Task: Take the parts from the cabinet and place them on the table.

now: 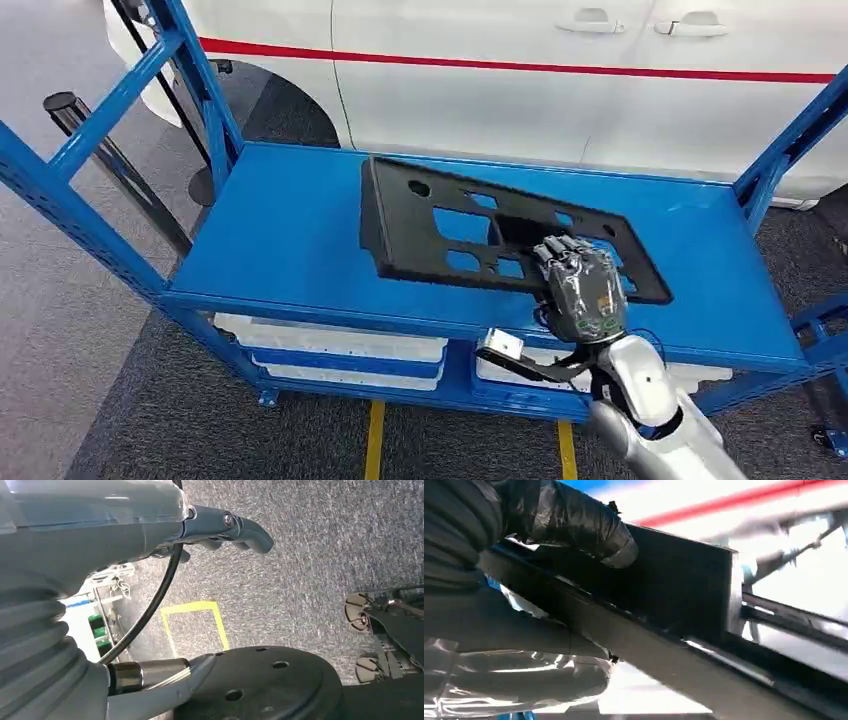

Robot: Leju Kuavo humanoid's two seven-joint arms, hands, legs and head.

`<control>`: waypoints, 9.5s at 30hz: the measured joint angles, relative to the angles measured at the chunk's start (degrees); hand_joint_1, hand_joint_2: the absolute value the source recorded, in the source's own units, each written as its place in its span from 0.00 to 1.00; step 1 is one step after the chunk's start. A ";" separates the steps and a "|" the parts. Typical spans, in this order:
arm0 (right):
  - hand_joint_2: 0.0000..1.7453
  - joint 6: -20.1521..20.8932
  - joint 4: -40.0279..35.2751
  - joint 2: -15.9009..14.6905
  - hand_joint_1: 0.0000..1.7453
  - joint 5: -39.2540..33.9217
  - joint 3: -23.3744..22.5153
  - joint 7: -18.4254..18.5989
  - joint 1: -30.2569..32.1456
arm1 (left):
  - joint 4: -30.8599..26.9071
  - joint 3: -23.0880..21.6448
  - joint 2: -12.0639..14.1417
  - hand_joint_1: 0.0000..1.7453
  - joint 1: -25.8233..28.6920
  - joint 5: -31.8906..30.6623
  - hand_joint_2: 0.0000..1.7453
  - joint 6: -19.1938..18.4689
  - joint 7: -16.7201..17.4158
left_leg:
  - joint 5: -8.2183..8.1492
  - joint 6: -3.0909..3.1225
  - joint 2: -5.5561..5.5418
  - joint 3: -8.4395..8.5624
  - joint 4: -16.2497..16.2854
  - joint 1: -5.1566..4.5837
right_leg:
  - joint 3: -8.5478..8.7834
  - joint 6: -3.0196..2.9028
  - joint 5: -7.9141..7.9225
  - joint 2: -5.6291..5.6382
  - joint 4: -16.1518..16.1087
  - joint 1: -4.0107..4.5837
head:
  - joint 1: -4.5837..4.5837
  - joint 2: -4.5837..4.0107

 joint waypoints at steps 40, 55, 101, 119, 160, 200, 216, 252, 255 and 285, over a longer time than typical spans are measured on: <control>1.00 2.16 -7.40 -1.19 1.00 8.77 6.58 4.09 -5.00 | 0.00 -1.27 3.61 0.00 -0.15 -3.63 1.00 -4.90 1.66 | -0.58 1.27 0.52 3.57 -2.60 0.43 | -6.84 1.32 -3.52 -0.36 7.09 -0.31 | 0.17 0.00; 1.00 -5.36 -16.86 -12.20 1.00 9.95 -0.47 6.91 12.85 | 0.07 -3.28 1.92 0.00 1.21 -9.11 1.00 -2.10 2.73 | -3.93 -1.91 -0.01 -5.00 5.32 0.76 | 2.49 -1.41 -0.87 -0.99 -1.14 -0.85 | 0.09 0.00; 1.00 2.82 -15.25 -9.60 1.00 2.24 -2.14 1.44 7.45 | 0.13 -2.67 1.42 0.00 -0.14 -10.25 1.00 -3.87 3.83 | -2.26 1.34 0.77 4.83 -1.68 0.32 | -7.30 1.76 -3.25 -0.80 7.17 -1.02 | 0.22 0.00; 1.00 4.26 -16.58 -11.02 1.00 0.71 -4.59 1.81 8.53 | 0.13 -2.84 2.25 0.00 0.47 -12.98 1.00 -5.25 3.87 | -8.30 -2.02 0.52 -6.41 15.46 0.28 | 0.73 -2.08 1.22 -0.99 -1.64 -0.21 | 0.07 0.00; 1.00 6.82 -15.40 -4.90 1.00 4.93 -3.54 3.01 8.49 | 0.13 -1.90 4.11 0.00 0.43 -11.26 1.00 -8.19 2.21 | -0.49 0.05 -1.39 3.08 -2.33 0.97 | -0.69 -0.13 -0.62 5.00 0.61 -0.13 | 0.15 0.00; 1.00 -0.94 -29.72 -12.36 1.00 10.87 -15.19 9.20 35.76 | 0.13 -6.60 2.49 0.00 1.58 -21.77 1.00 -6.82 0.39 | -2.66 -0.57 5.62 4.55 -1.55 1.11 | -0.88 2.85 0.59 -4.75 1.03 -1.52 | 1.05 0.00; 1.00 -0.68 -26.87 -12.62 1.00 6.28 -19.85 3.12 34.74 | 0.15 -3.21 2.47 0.00 1.60 -16.96 1.00 -5.25 1.71 | -4.03 -0.70 -4.74 4.19 0.05 1.01 | -1.96 -0.17 1.28 5.69 0.82 -0.11 | 0.81 0.00; 1.00 -1.42 -33.00 -14.41 1.00 12.55 -30.28 8.96 43.92 | 0.13 -1.86 2.03 0.00 1.28 -21.18 1.00 -5.86 0.92 | -2.64 0.79 -1.35 4.88 -1.95 0.59 | -2.26 1.32 0.68 5.94 1.57 -0.72 | 1.09 0.00; 1.00 -1.03 -35.19 -15.26 1.00 9.75 -36.00 7.70 44.54 | 0.15 -1.86 2.03 0.00 1.47 -21.55 1.00 -6.03 0.64 | -2.60 1.26 0.98 4.92 -2.31 0.18 | -7.49 1.98 -5.39 0.48 12.17 -0.57 | 1.31 0.00; 1.00 20.85 -38.98 -7.00 1.00 -4.34 -67.21 -5.49 47.17 | 0.13 -1.81 1.44 0.00 1.71 -24.55 1.00 -6.27 -0.81 | -1.68 1.92 0.38 5.06 -3.45 0.03 | -5.66 2.04 -4.81 0.76 9.34 -0.66 | 1.51 0.00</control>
